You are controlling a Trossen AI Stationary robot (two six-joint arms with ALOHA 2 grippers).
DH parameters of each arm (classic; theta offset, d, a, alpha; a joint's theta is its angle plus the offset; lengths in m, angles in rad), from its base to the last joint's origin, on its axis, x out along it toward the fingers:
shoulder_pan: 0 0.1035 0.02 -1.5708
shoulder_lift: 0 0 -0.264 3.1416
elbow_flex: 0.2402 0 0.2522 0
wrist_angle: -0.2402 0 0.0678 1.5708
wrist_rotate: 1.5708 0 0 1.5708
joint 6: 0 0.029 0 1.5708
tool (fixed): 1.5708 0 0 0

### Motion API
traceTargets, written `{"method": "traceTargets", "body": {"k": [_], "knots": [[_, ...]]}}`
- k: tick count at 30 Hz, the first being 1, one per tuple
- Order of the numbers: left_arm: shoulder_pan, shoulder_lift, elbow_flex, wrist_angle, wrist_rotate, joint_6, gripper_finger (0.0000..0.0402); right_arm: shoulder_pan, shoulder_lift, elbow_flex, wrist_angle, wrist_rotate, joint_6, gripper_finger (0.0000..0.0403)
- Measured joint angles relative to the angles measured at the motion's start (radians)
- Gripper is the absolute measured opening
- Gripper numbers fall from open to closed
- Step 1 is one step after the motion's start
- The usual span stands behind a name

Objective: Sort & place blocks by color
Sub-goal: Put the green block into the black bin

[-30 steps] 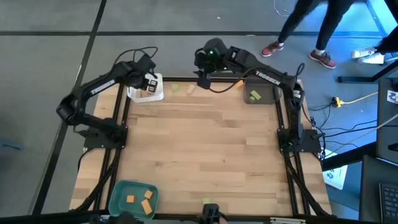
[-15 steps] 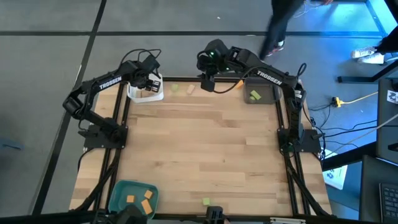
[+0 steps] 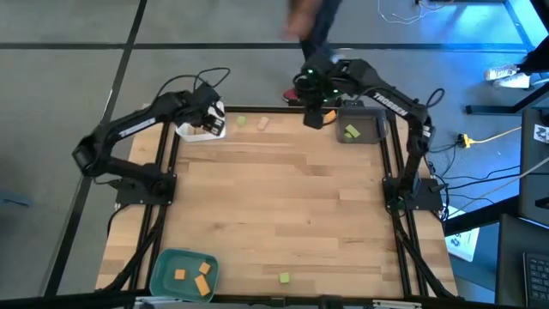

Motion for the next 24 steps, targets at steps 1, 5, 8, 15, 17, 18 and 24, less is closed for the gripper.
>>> {"method": "traceTargets", "body": {"k": [1,5,8,15,17,18,24], "knots": [[-0.033,-0.028,0.000,0.000,0.014,0.029,0.0170,-0.001,-0.013,0.000,-0.035,0.002,-0.006,0.0165],[-0.156,-0.123,0.000,-0.008,0.088,0.125,0.0170,0.020,-0.045,0.000,-0.173,-0.005,-0.081,0.0165],[-0.237,-0.173,0.000,-0.008,0.120,0.129,0.0170,0.044,-0.052,0.000,-0.223,-0.035,-0.106,0.0165],[-0.372,-0.221,0.000,-0.016,0.105,0.072,0.0170,0.065,-0.052,0.000,-0.221,-0.143,-0.096,0.0165],[-0.399,-0.218,0.000,-0.019,0.105,0.071,0.0170,0.067,-0.052,0.000,-0.220,-0.216,-0.076,0.0165],[-0.410,-0.218,0.000,-0.022,0.105,0.071,0.0170,0.067,-0.052,0.000,-0.220,-0.253,-0.067,0.0165],[-0.450,-0.219,0.000,-0.024,0.098,0.070,0.0170,0.079,-0.051,0.000,-0.219,-0.343,0.046,0.0165]]}}
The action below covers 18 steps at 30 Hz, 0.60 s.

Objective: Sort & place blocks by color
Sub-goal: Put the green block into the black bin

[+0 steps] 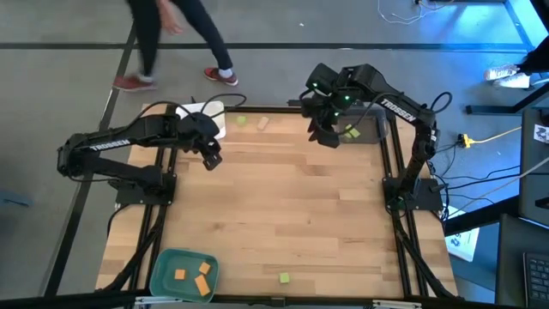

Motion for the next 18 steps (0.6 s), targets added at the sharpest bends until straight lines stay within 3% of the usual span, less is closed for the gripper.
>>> {"method": "traceTargets", "body": {"k": [7,11,14,18], "knots": [[-0.026,0.000,0.000,0.000,-0.092,-0.008,0.0170,-0.001,0.007,-0.012,0.111,0.024,0.117,0.0165],[-0.027,0.000,0.000,0.001,-0.100,-0.021,0.0170,0.001,0.007,-0.043,0.262,0.134,0.126,0.0165],[-0.025,0.000,0.000,0.007,-0.120,-0.029,0.0170,-0.003,0.011,-0.100,0.383,0.212,0.040,0.0165],[-0.018,0.000,0.000,0.060,-0.162,-0.081,0.0170,-0.034,0.010,-0.207,0.552,0.214,-0.094,0.0165]]}}
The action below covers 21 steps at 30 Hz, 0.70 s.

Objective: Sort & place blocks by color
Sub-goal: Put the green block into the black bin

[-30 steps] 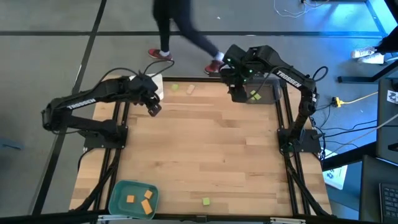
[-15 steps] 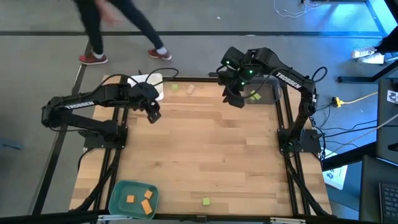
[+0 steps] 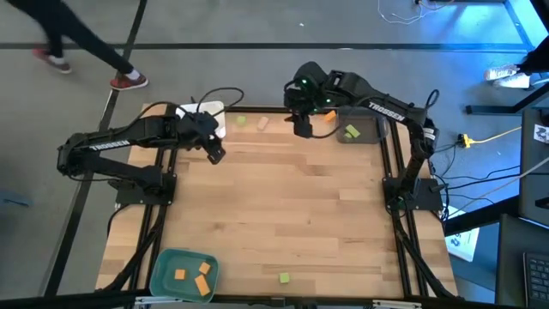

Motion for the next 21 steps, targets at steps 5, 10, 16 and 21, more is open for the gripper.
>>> {"method": "traceTargets", "body": {"k": [5,10,16,21], "knots": [[0.048,0.013,0.000,0.085,-0.001,-0.019,0.0170,-0.051,0.000,-0.137,0.253,0.002,-0.087,0.0165],[0.151,0.083,0.000,0.205,0.035,-0.042,0.0170,-0.118,0.027,-0.185,0.407,-0.012,-0.086,0.0165],[0.292,0.224,0.000,0.363,0.113,-0.033,0.0170,-0.190,0.060,-0.187,0.424,-0.066,-0.087,0.0165],[0.379,0.343,0.000,0.492,0.223,-0.073,0.0170,-0.232,0.060,-0.186,0.409,-0.070,-0.084,0.0165]]}}
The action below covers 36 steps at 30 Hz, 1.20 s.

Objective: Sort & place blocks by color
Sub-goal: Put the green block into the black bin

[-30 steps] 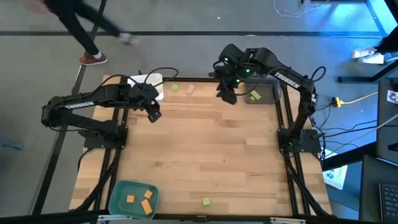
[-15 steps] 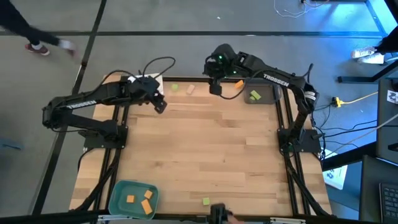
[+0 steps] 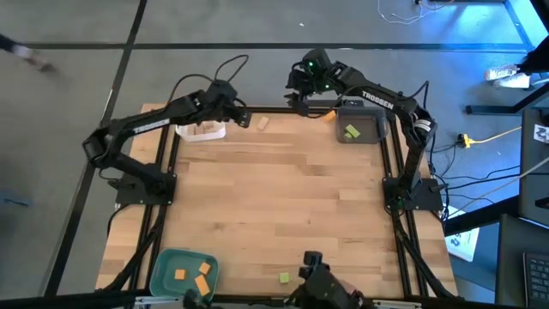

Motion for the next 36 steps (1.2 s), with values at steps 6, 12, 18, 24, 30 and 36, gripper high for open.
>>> {"method": "traceTargets", "body": {"k": [6,12,18,24,30,36], "knots": [[0.023,0.149,0.000,0.125,0.076,-0.028,0.0170,-0.033,0.000,0.000,0.001,0.000,0.003,0.0165],[0.023,0.283,0.000,0.180,0.049,-0.085,0.0170,-0.044,0.000,0.000,0.002,0.000,0.006,0.0165],[0.023,0.347,0.000,0.165,-0.064,-0.104,0.0170,-0.044,0.000,0.000,0.002,0.000,0.007,0.0165],[0.018,0.356,0.000,0.167,-0.185,-0.106,0.0170,-0.044,0.000,0.000,0.002,0.000,0.008,0.0165],[0.024,0.356,0.000,0.106,-0.250,-0.107,0.0170,-0.044,0.000,0.000,0.002,0.000,0.008,0.0165],[0.022,0.346,0.000,0.115,-0.175,-0.110,0.0170,-0.044,0.000,0.001,0.002,0.000,0.030,0.0165]]}}
